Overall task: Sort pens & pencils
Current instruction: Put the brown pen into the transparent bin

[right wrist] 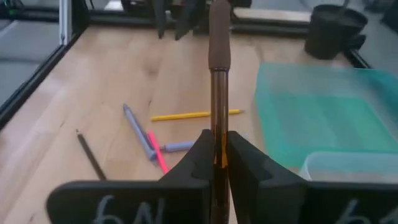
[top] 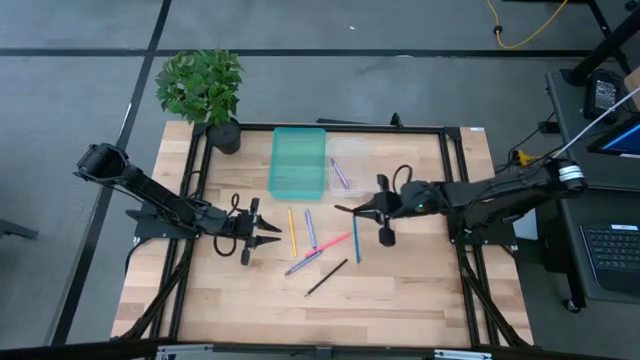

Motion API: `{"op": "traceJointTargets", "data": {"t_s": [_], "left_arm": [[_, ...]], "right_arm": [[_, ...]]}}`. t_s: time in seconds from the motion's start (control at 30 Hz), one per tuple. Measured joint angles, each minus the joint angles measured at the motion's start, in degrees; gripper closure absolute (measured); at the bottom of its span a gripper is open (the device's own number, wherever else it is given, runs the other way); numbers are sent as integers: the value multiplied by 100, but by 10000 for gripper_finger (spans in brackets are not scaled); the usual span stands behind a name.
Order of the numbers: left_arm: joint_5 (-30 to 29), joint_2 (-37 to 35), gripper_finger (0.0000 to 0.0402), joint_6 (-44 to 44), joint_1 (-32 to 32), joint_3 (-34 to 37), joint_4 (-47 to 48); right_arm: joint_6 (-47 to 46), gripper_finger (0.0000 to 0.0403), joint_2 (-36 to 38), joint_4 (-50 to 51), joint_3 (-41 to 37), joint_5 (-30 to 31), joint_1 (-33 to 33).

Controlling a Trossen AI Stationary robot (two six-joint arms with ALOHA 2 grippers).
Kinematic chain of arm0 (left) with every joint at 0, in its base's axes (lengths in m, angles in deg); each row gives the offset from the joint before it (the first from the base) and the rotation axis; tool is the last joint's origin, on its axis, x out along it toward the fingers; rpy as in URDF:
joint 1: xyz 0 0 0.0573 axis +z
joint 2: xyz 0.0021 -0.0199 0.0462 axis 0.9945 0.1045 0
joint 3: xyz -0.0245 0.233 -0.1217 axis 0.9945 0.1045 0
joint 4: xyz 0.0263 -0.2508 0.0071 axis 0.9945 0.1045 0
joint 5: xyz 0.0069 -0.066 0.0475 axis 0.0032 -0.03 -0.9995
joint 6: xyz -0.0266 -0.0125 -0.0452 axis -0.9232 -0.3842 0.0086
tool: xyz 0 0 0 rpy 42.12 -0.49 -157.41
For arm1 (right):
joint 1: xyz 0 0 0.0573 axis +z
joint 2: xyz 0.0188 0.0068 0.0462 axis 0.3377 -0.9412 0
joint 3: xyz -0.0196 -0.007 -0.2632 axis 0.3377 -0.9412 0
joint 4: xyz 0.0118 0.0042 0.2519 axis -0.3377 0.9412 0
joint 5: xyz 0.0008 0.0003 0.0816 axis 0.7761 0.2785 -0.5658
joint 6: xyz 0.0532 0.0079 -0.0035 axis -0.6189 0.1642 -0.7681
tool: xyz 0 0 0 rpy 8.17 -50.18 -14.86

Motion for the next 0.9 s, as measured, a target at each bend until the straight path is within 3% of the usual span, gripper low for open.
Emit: {"op": "traceJointTargets", "data": {"t_s": [0.17, 0.43, 0.57, 0.9], "left_arm": [[-66, 0, 308, 32, 10, 0, -12], [-77, 0, 308, 28, 184, 0, -16], [-79, 0, 308, 26, 317, 0, -19], [-89, 0, 308, 26, 625, 0, -17]], "right_arm": [[79, 376, 144, -1715, -980, -170, -278], [96, 376, 140, -3541, -1976, -258, -688], [145, 376, 140, -4193, -2252, 306, -815], [150, 376, -117, -4604, -2306, 1664, -891]]}}
